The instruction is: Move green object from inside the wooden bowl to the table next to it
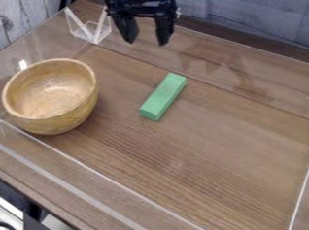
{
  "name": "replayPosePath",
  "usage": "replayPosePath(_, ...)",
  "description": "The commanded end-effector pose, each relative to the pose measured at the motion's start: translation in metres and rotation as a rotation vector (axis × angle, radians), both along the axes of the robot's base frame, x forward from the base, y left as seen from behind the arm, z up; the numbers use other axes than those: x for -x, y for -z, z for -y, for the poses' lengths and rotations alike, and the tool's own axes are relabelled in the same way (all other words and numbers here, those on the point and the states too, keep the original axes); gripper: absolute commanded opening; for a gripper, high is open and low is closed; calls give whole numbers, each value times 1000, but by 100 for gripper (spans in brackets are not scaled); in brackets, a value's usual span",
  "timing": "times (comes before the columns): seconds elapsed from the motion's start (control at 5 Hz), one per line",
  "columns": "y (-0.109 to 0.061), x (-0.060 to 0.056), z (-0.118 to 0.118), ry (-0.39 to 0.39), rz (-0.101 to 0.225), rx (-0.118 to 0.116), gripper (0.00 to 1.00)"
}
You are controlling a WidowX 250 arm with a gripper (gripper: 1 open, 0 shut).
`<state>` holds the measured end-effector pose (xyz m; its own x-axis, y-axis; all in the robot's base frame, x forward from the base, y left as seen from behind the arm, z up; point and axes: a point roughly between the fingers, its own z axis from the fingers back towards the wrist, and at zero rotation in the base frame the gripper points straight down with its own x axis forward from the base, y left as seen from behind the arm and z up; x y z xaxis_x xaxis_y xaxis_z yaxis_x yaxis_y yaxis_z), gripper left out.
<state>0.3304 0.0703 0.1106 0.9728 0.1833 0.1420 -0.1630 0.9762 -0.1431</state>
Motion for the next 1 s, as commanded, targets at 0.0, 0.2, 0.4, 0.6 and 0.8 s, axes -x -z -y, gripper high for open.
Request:
replayPosePath(0.0, -8, -4, 6, -7, 34, -16, 100)
replayPosePath(0.2, -2, -7, 11, 2, 27, -19, 100)
replayPosePath(0.4, 0, -7, 13, 6, 23, -21, 100)
replayPosePath(0.6, -4, -6, 18, -32, 20, -23, 100)
replayPosePath(0.8, -10, -4, 22, -70, 21, -26, 100)
